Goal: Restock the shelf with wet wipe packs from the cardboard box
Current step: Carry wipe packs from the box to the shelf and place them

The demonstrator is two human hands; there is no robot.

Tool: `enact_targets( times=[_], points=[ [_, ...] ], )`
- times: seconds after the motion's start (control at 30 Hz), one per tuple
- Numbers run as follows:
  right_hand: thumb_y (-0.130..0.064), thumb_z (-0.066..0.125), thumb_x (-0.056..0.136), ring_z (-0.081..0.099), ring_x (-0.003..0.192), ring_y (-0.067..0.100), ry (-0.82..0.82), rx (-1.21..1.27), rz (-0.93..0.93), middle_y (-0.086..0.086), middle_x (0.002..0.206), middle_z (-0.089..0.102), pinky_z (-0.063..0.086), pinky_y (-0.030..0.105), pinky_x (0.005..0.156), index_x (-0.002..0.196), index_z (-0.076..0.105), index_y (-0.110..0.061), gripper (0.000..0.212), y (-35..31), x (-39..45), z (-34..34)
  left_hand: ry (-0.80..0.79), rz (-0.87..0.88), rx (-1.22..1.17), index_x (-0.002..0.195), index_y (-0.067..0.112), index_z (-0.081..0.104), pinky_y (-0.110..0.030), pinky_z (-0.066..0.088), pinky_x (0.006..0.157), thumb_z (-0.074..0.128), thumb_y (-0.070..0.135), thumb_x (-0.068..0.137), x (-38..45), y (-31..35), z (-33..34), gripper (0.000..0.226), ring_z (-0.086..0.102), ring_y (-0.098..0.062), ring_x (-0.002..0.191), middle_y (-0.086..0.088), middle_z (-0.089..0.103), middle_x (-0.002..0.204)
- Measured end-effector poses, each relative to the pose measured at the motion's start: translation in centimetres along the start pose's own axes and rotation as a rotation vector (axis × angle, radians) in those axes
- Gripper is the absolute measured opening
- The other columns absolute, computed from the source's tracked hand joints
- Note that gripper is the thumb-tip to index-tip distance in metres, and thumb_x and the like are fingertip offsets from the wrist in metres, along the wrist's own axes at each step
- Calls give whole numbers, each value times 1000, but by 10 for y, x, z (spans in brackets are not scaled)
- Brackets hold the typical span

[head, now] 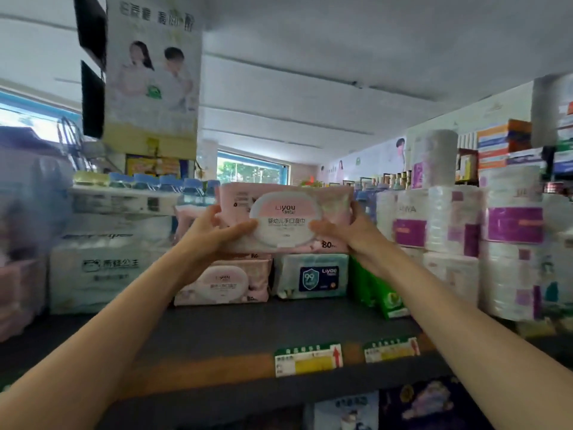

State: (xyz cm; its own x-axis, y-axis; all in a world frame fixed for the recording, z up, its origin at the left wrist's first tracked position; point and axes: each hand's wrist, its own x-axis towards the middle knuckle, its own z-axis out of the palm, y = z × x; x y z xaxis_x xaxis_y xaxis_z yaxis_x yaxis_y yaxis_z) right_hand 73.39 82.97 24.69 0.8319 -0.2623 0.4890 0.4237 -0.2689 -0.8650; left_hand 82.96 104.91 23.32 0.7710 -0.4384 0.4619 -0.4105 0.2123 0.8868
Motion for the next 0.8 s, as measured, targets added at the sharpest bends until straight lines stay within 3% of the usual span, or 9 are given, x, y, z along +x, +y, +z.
enact_targets(
  times=[0.1, 0.27, 0.33, 0.4, 0.47, 0.6, 0.67, 0.73, 0.8],
  points=[
    [-34, 89, 37, 62, 107, 20, -140, -90, 43, 3, 120, 61, 53, 45, 91, 126, 44, -17, 102, 27, 19, 19, 25, -98, 152, 107, 21, 55, -36, 60, 63, 89, 41, 33, 0, -16, -26, 84, 71, -24, 87, -6, 70, 101],
    [-14, 85, 62, 62, 101, 9, -309, -175, 80, -7, 108, 64, 54, 27, 88, 103, 54, -28, 53, 73, 43, 54, 114, -251, 325, 100, 27, 54, -43, 55, 74, 74, 12, 72, -10, -42, -56, 37, 64, -24, 92, -4, 66, 100],
    [-16, 87, 61, 57, 108, 10, -389, -289, 100, -7, 116, 58, 51, 24, 89, 117, 47, -22, 69, 85, 46, 61, 90, -324, 426, 98, 25, 57, -37, 57, 73, 88, 25, 51, -15, -45, -58, 57, 65, -20, 87, -3, 69, 95],
    [-16, 84, 66, 44, 116, 9, -458, -397, 143, -3, 135, 43, 42, 20, 92, 140, 23, -21, 95, 83, 46, 65, 51, -413, 578, 104, 19, 61, -36, 56, 82, 92, 40, 21, -10, -48, -65, 91, 67, -19, 93, -4, 72, 98],
    [-20, 80, 71, 38, 128, 14, -502, -555, 132, 1, 148, 30, 35, 23, 100, 148, 9, -17, 105, 74, 48, 67, 55, -504, 671, 109, 15, 61, -42, 52, 91, 91, 35, 35, -5, -46, -69, 83, 63, -23, 103, -7, 70, 106],
    [-23, 76, 76, 33, 135, 19, -538, -703, 141, 4, 151, 28, 31, 22, 104, 148, 16, -13, 94, 59, 49, 68, 84, -603, 794, 111, 16, 53, -33, 43, 84, 81, 18, 68, -3, -36, -60, 52, 51, -21, 107, -4, 60, 114],
    [-23, 77, 75, 37, 132, 21, -522, -691, 185, 6, 148, 32, 34, 26, 104, 147, 18, -13, 93, 62, 47, 69, 142, -524, 869, 129, 14, 40, -34, 41, 93, 82, 17, 66, -3, -35, -56, 76, 48, -25, 115, -8, 53, 128],
    [-24, 77, 74, 43, 127, 22, -493, -655, 217, 5, 142, 38, 40, 29, 102, 144, 25, -11, 88, 63, 44, 69, 212, -430, 1033, 146, 14, 12, -46, 30, 110, 83, 24, 65, -7, -35, -48, 108, 29, -34, 136, -16, 30, 148],
    [-29, 74, 78, 43, 126, 22, -443, -626, 204, 1, 136, 42, 40, 26, 95, 141, 29, -11, 80, 56, 38, 67, 257, -335, 1249, 147, 15, 3, -55, 13, 115, 77, 34, 70, -10, -34, -33, 108, 4, -36, 144, -15, 9, 155]
  ],
)
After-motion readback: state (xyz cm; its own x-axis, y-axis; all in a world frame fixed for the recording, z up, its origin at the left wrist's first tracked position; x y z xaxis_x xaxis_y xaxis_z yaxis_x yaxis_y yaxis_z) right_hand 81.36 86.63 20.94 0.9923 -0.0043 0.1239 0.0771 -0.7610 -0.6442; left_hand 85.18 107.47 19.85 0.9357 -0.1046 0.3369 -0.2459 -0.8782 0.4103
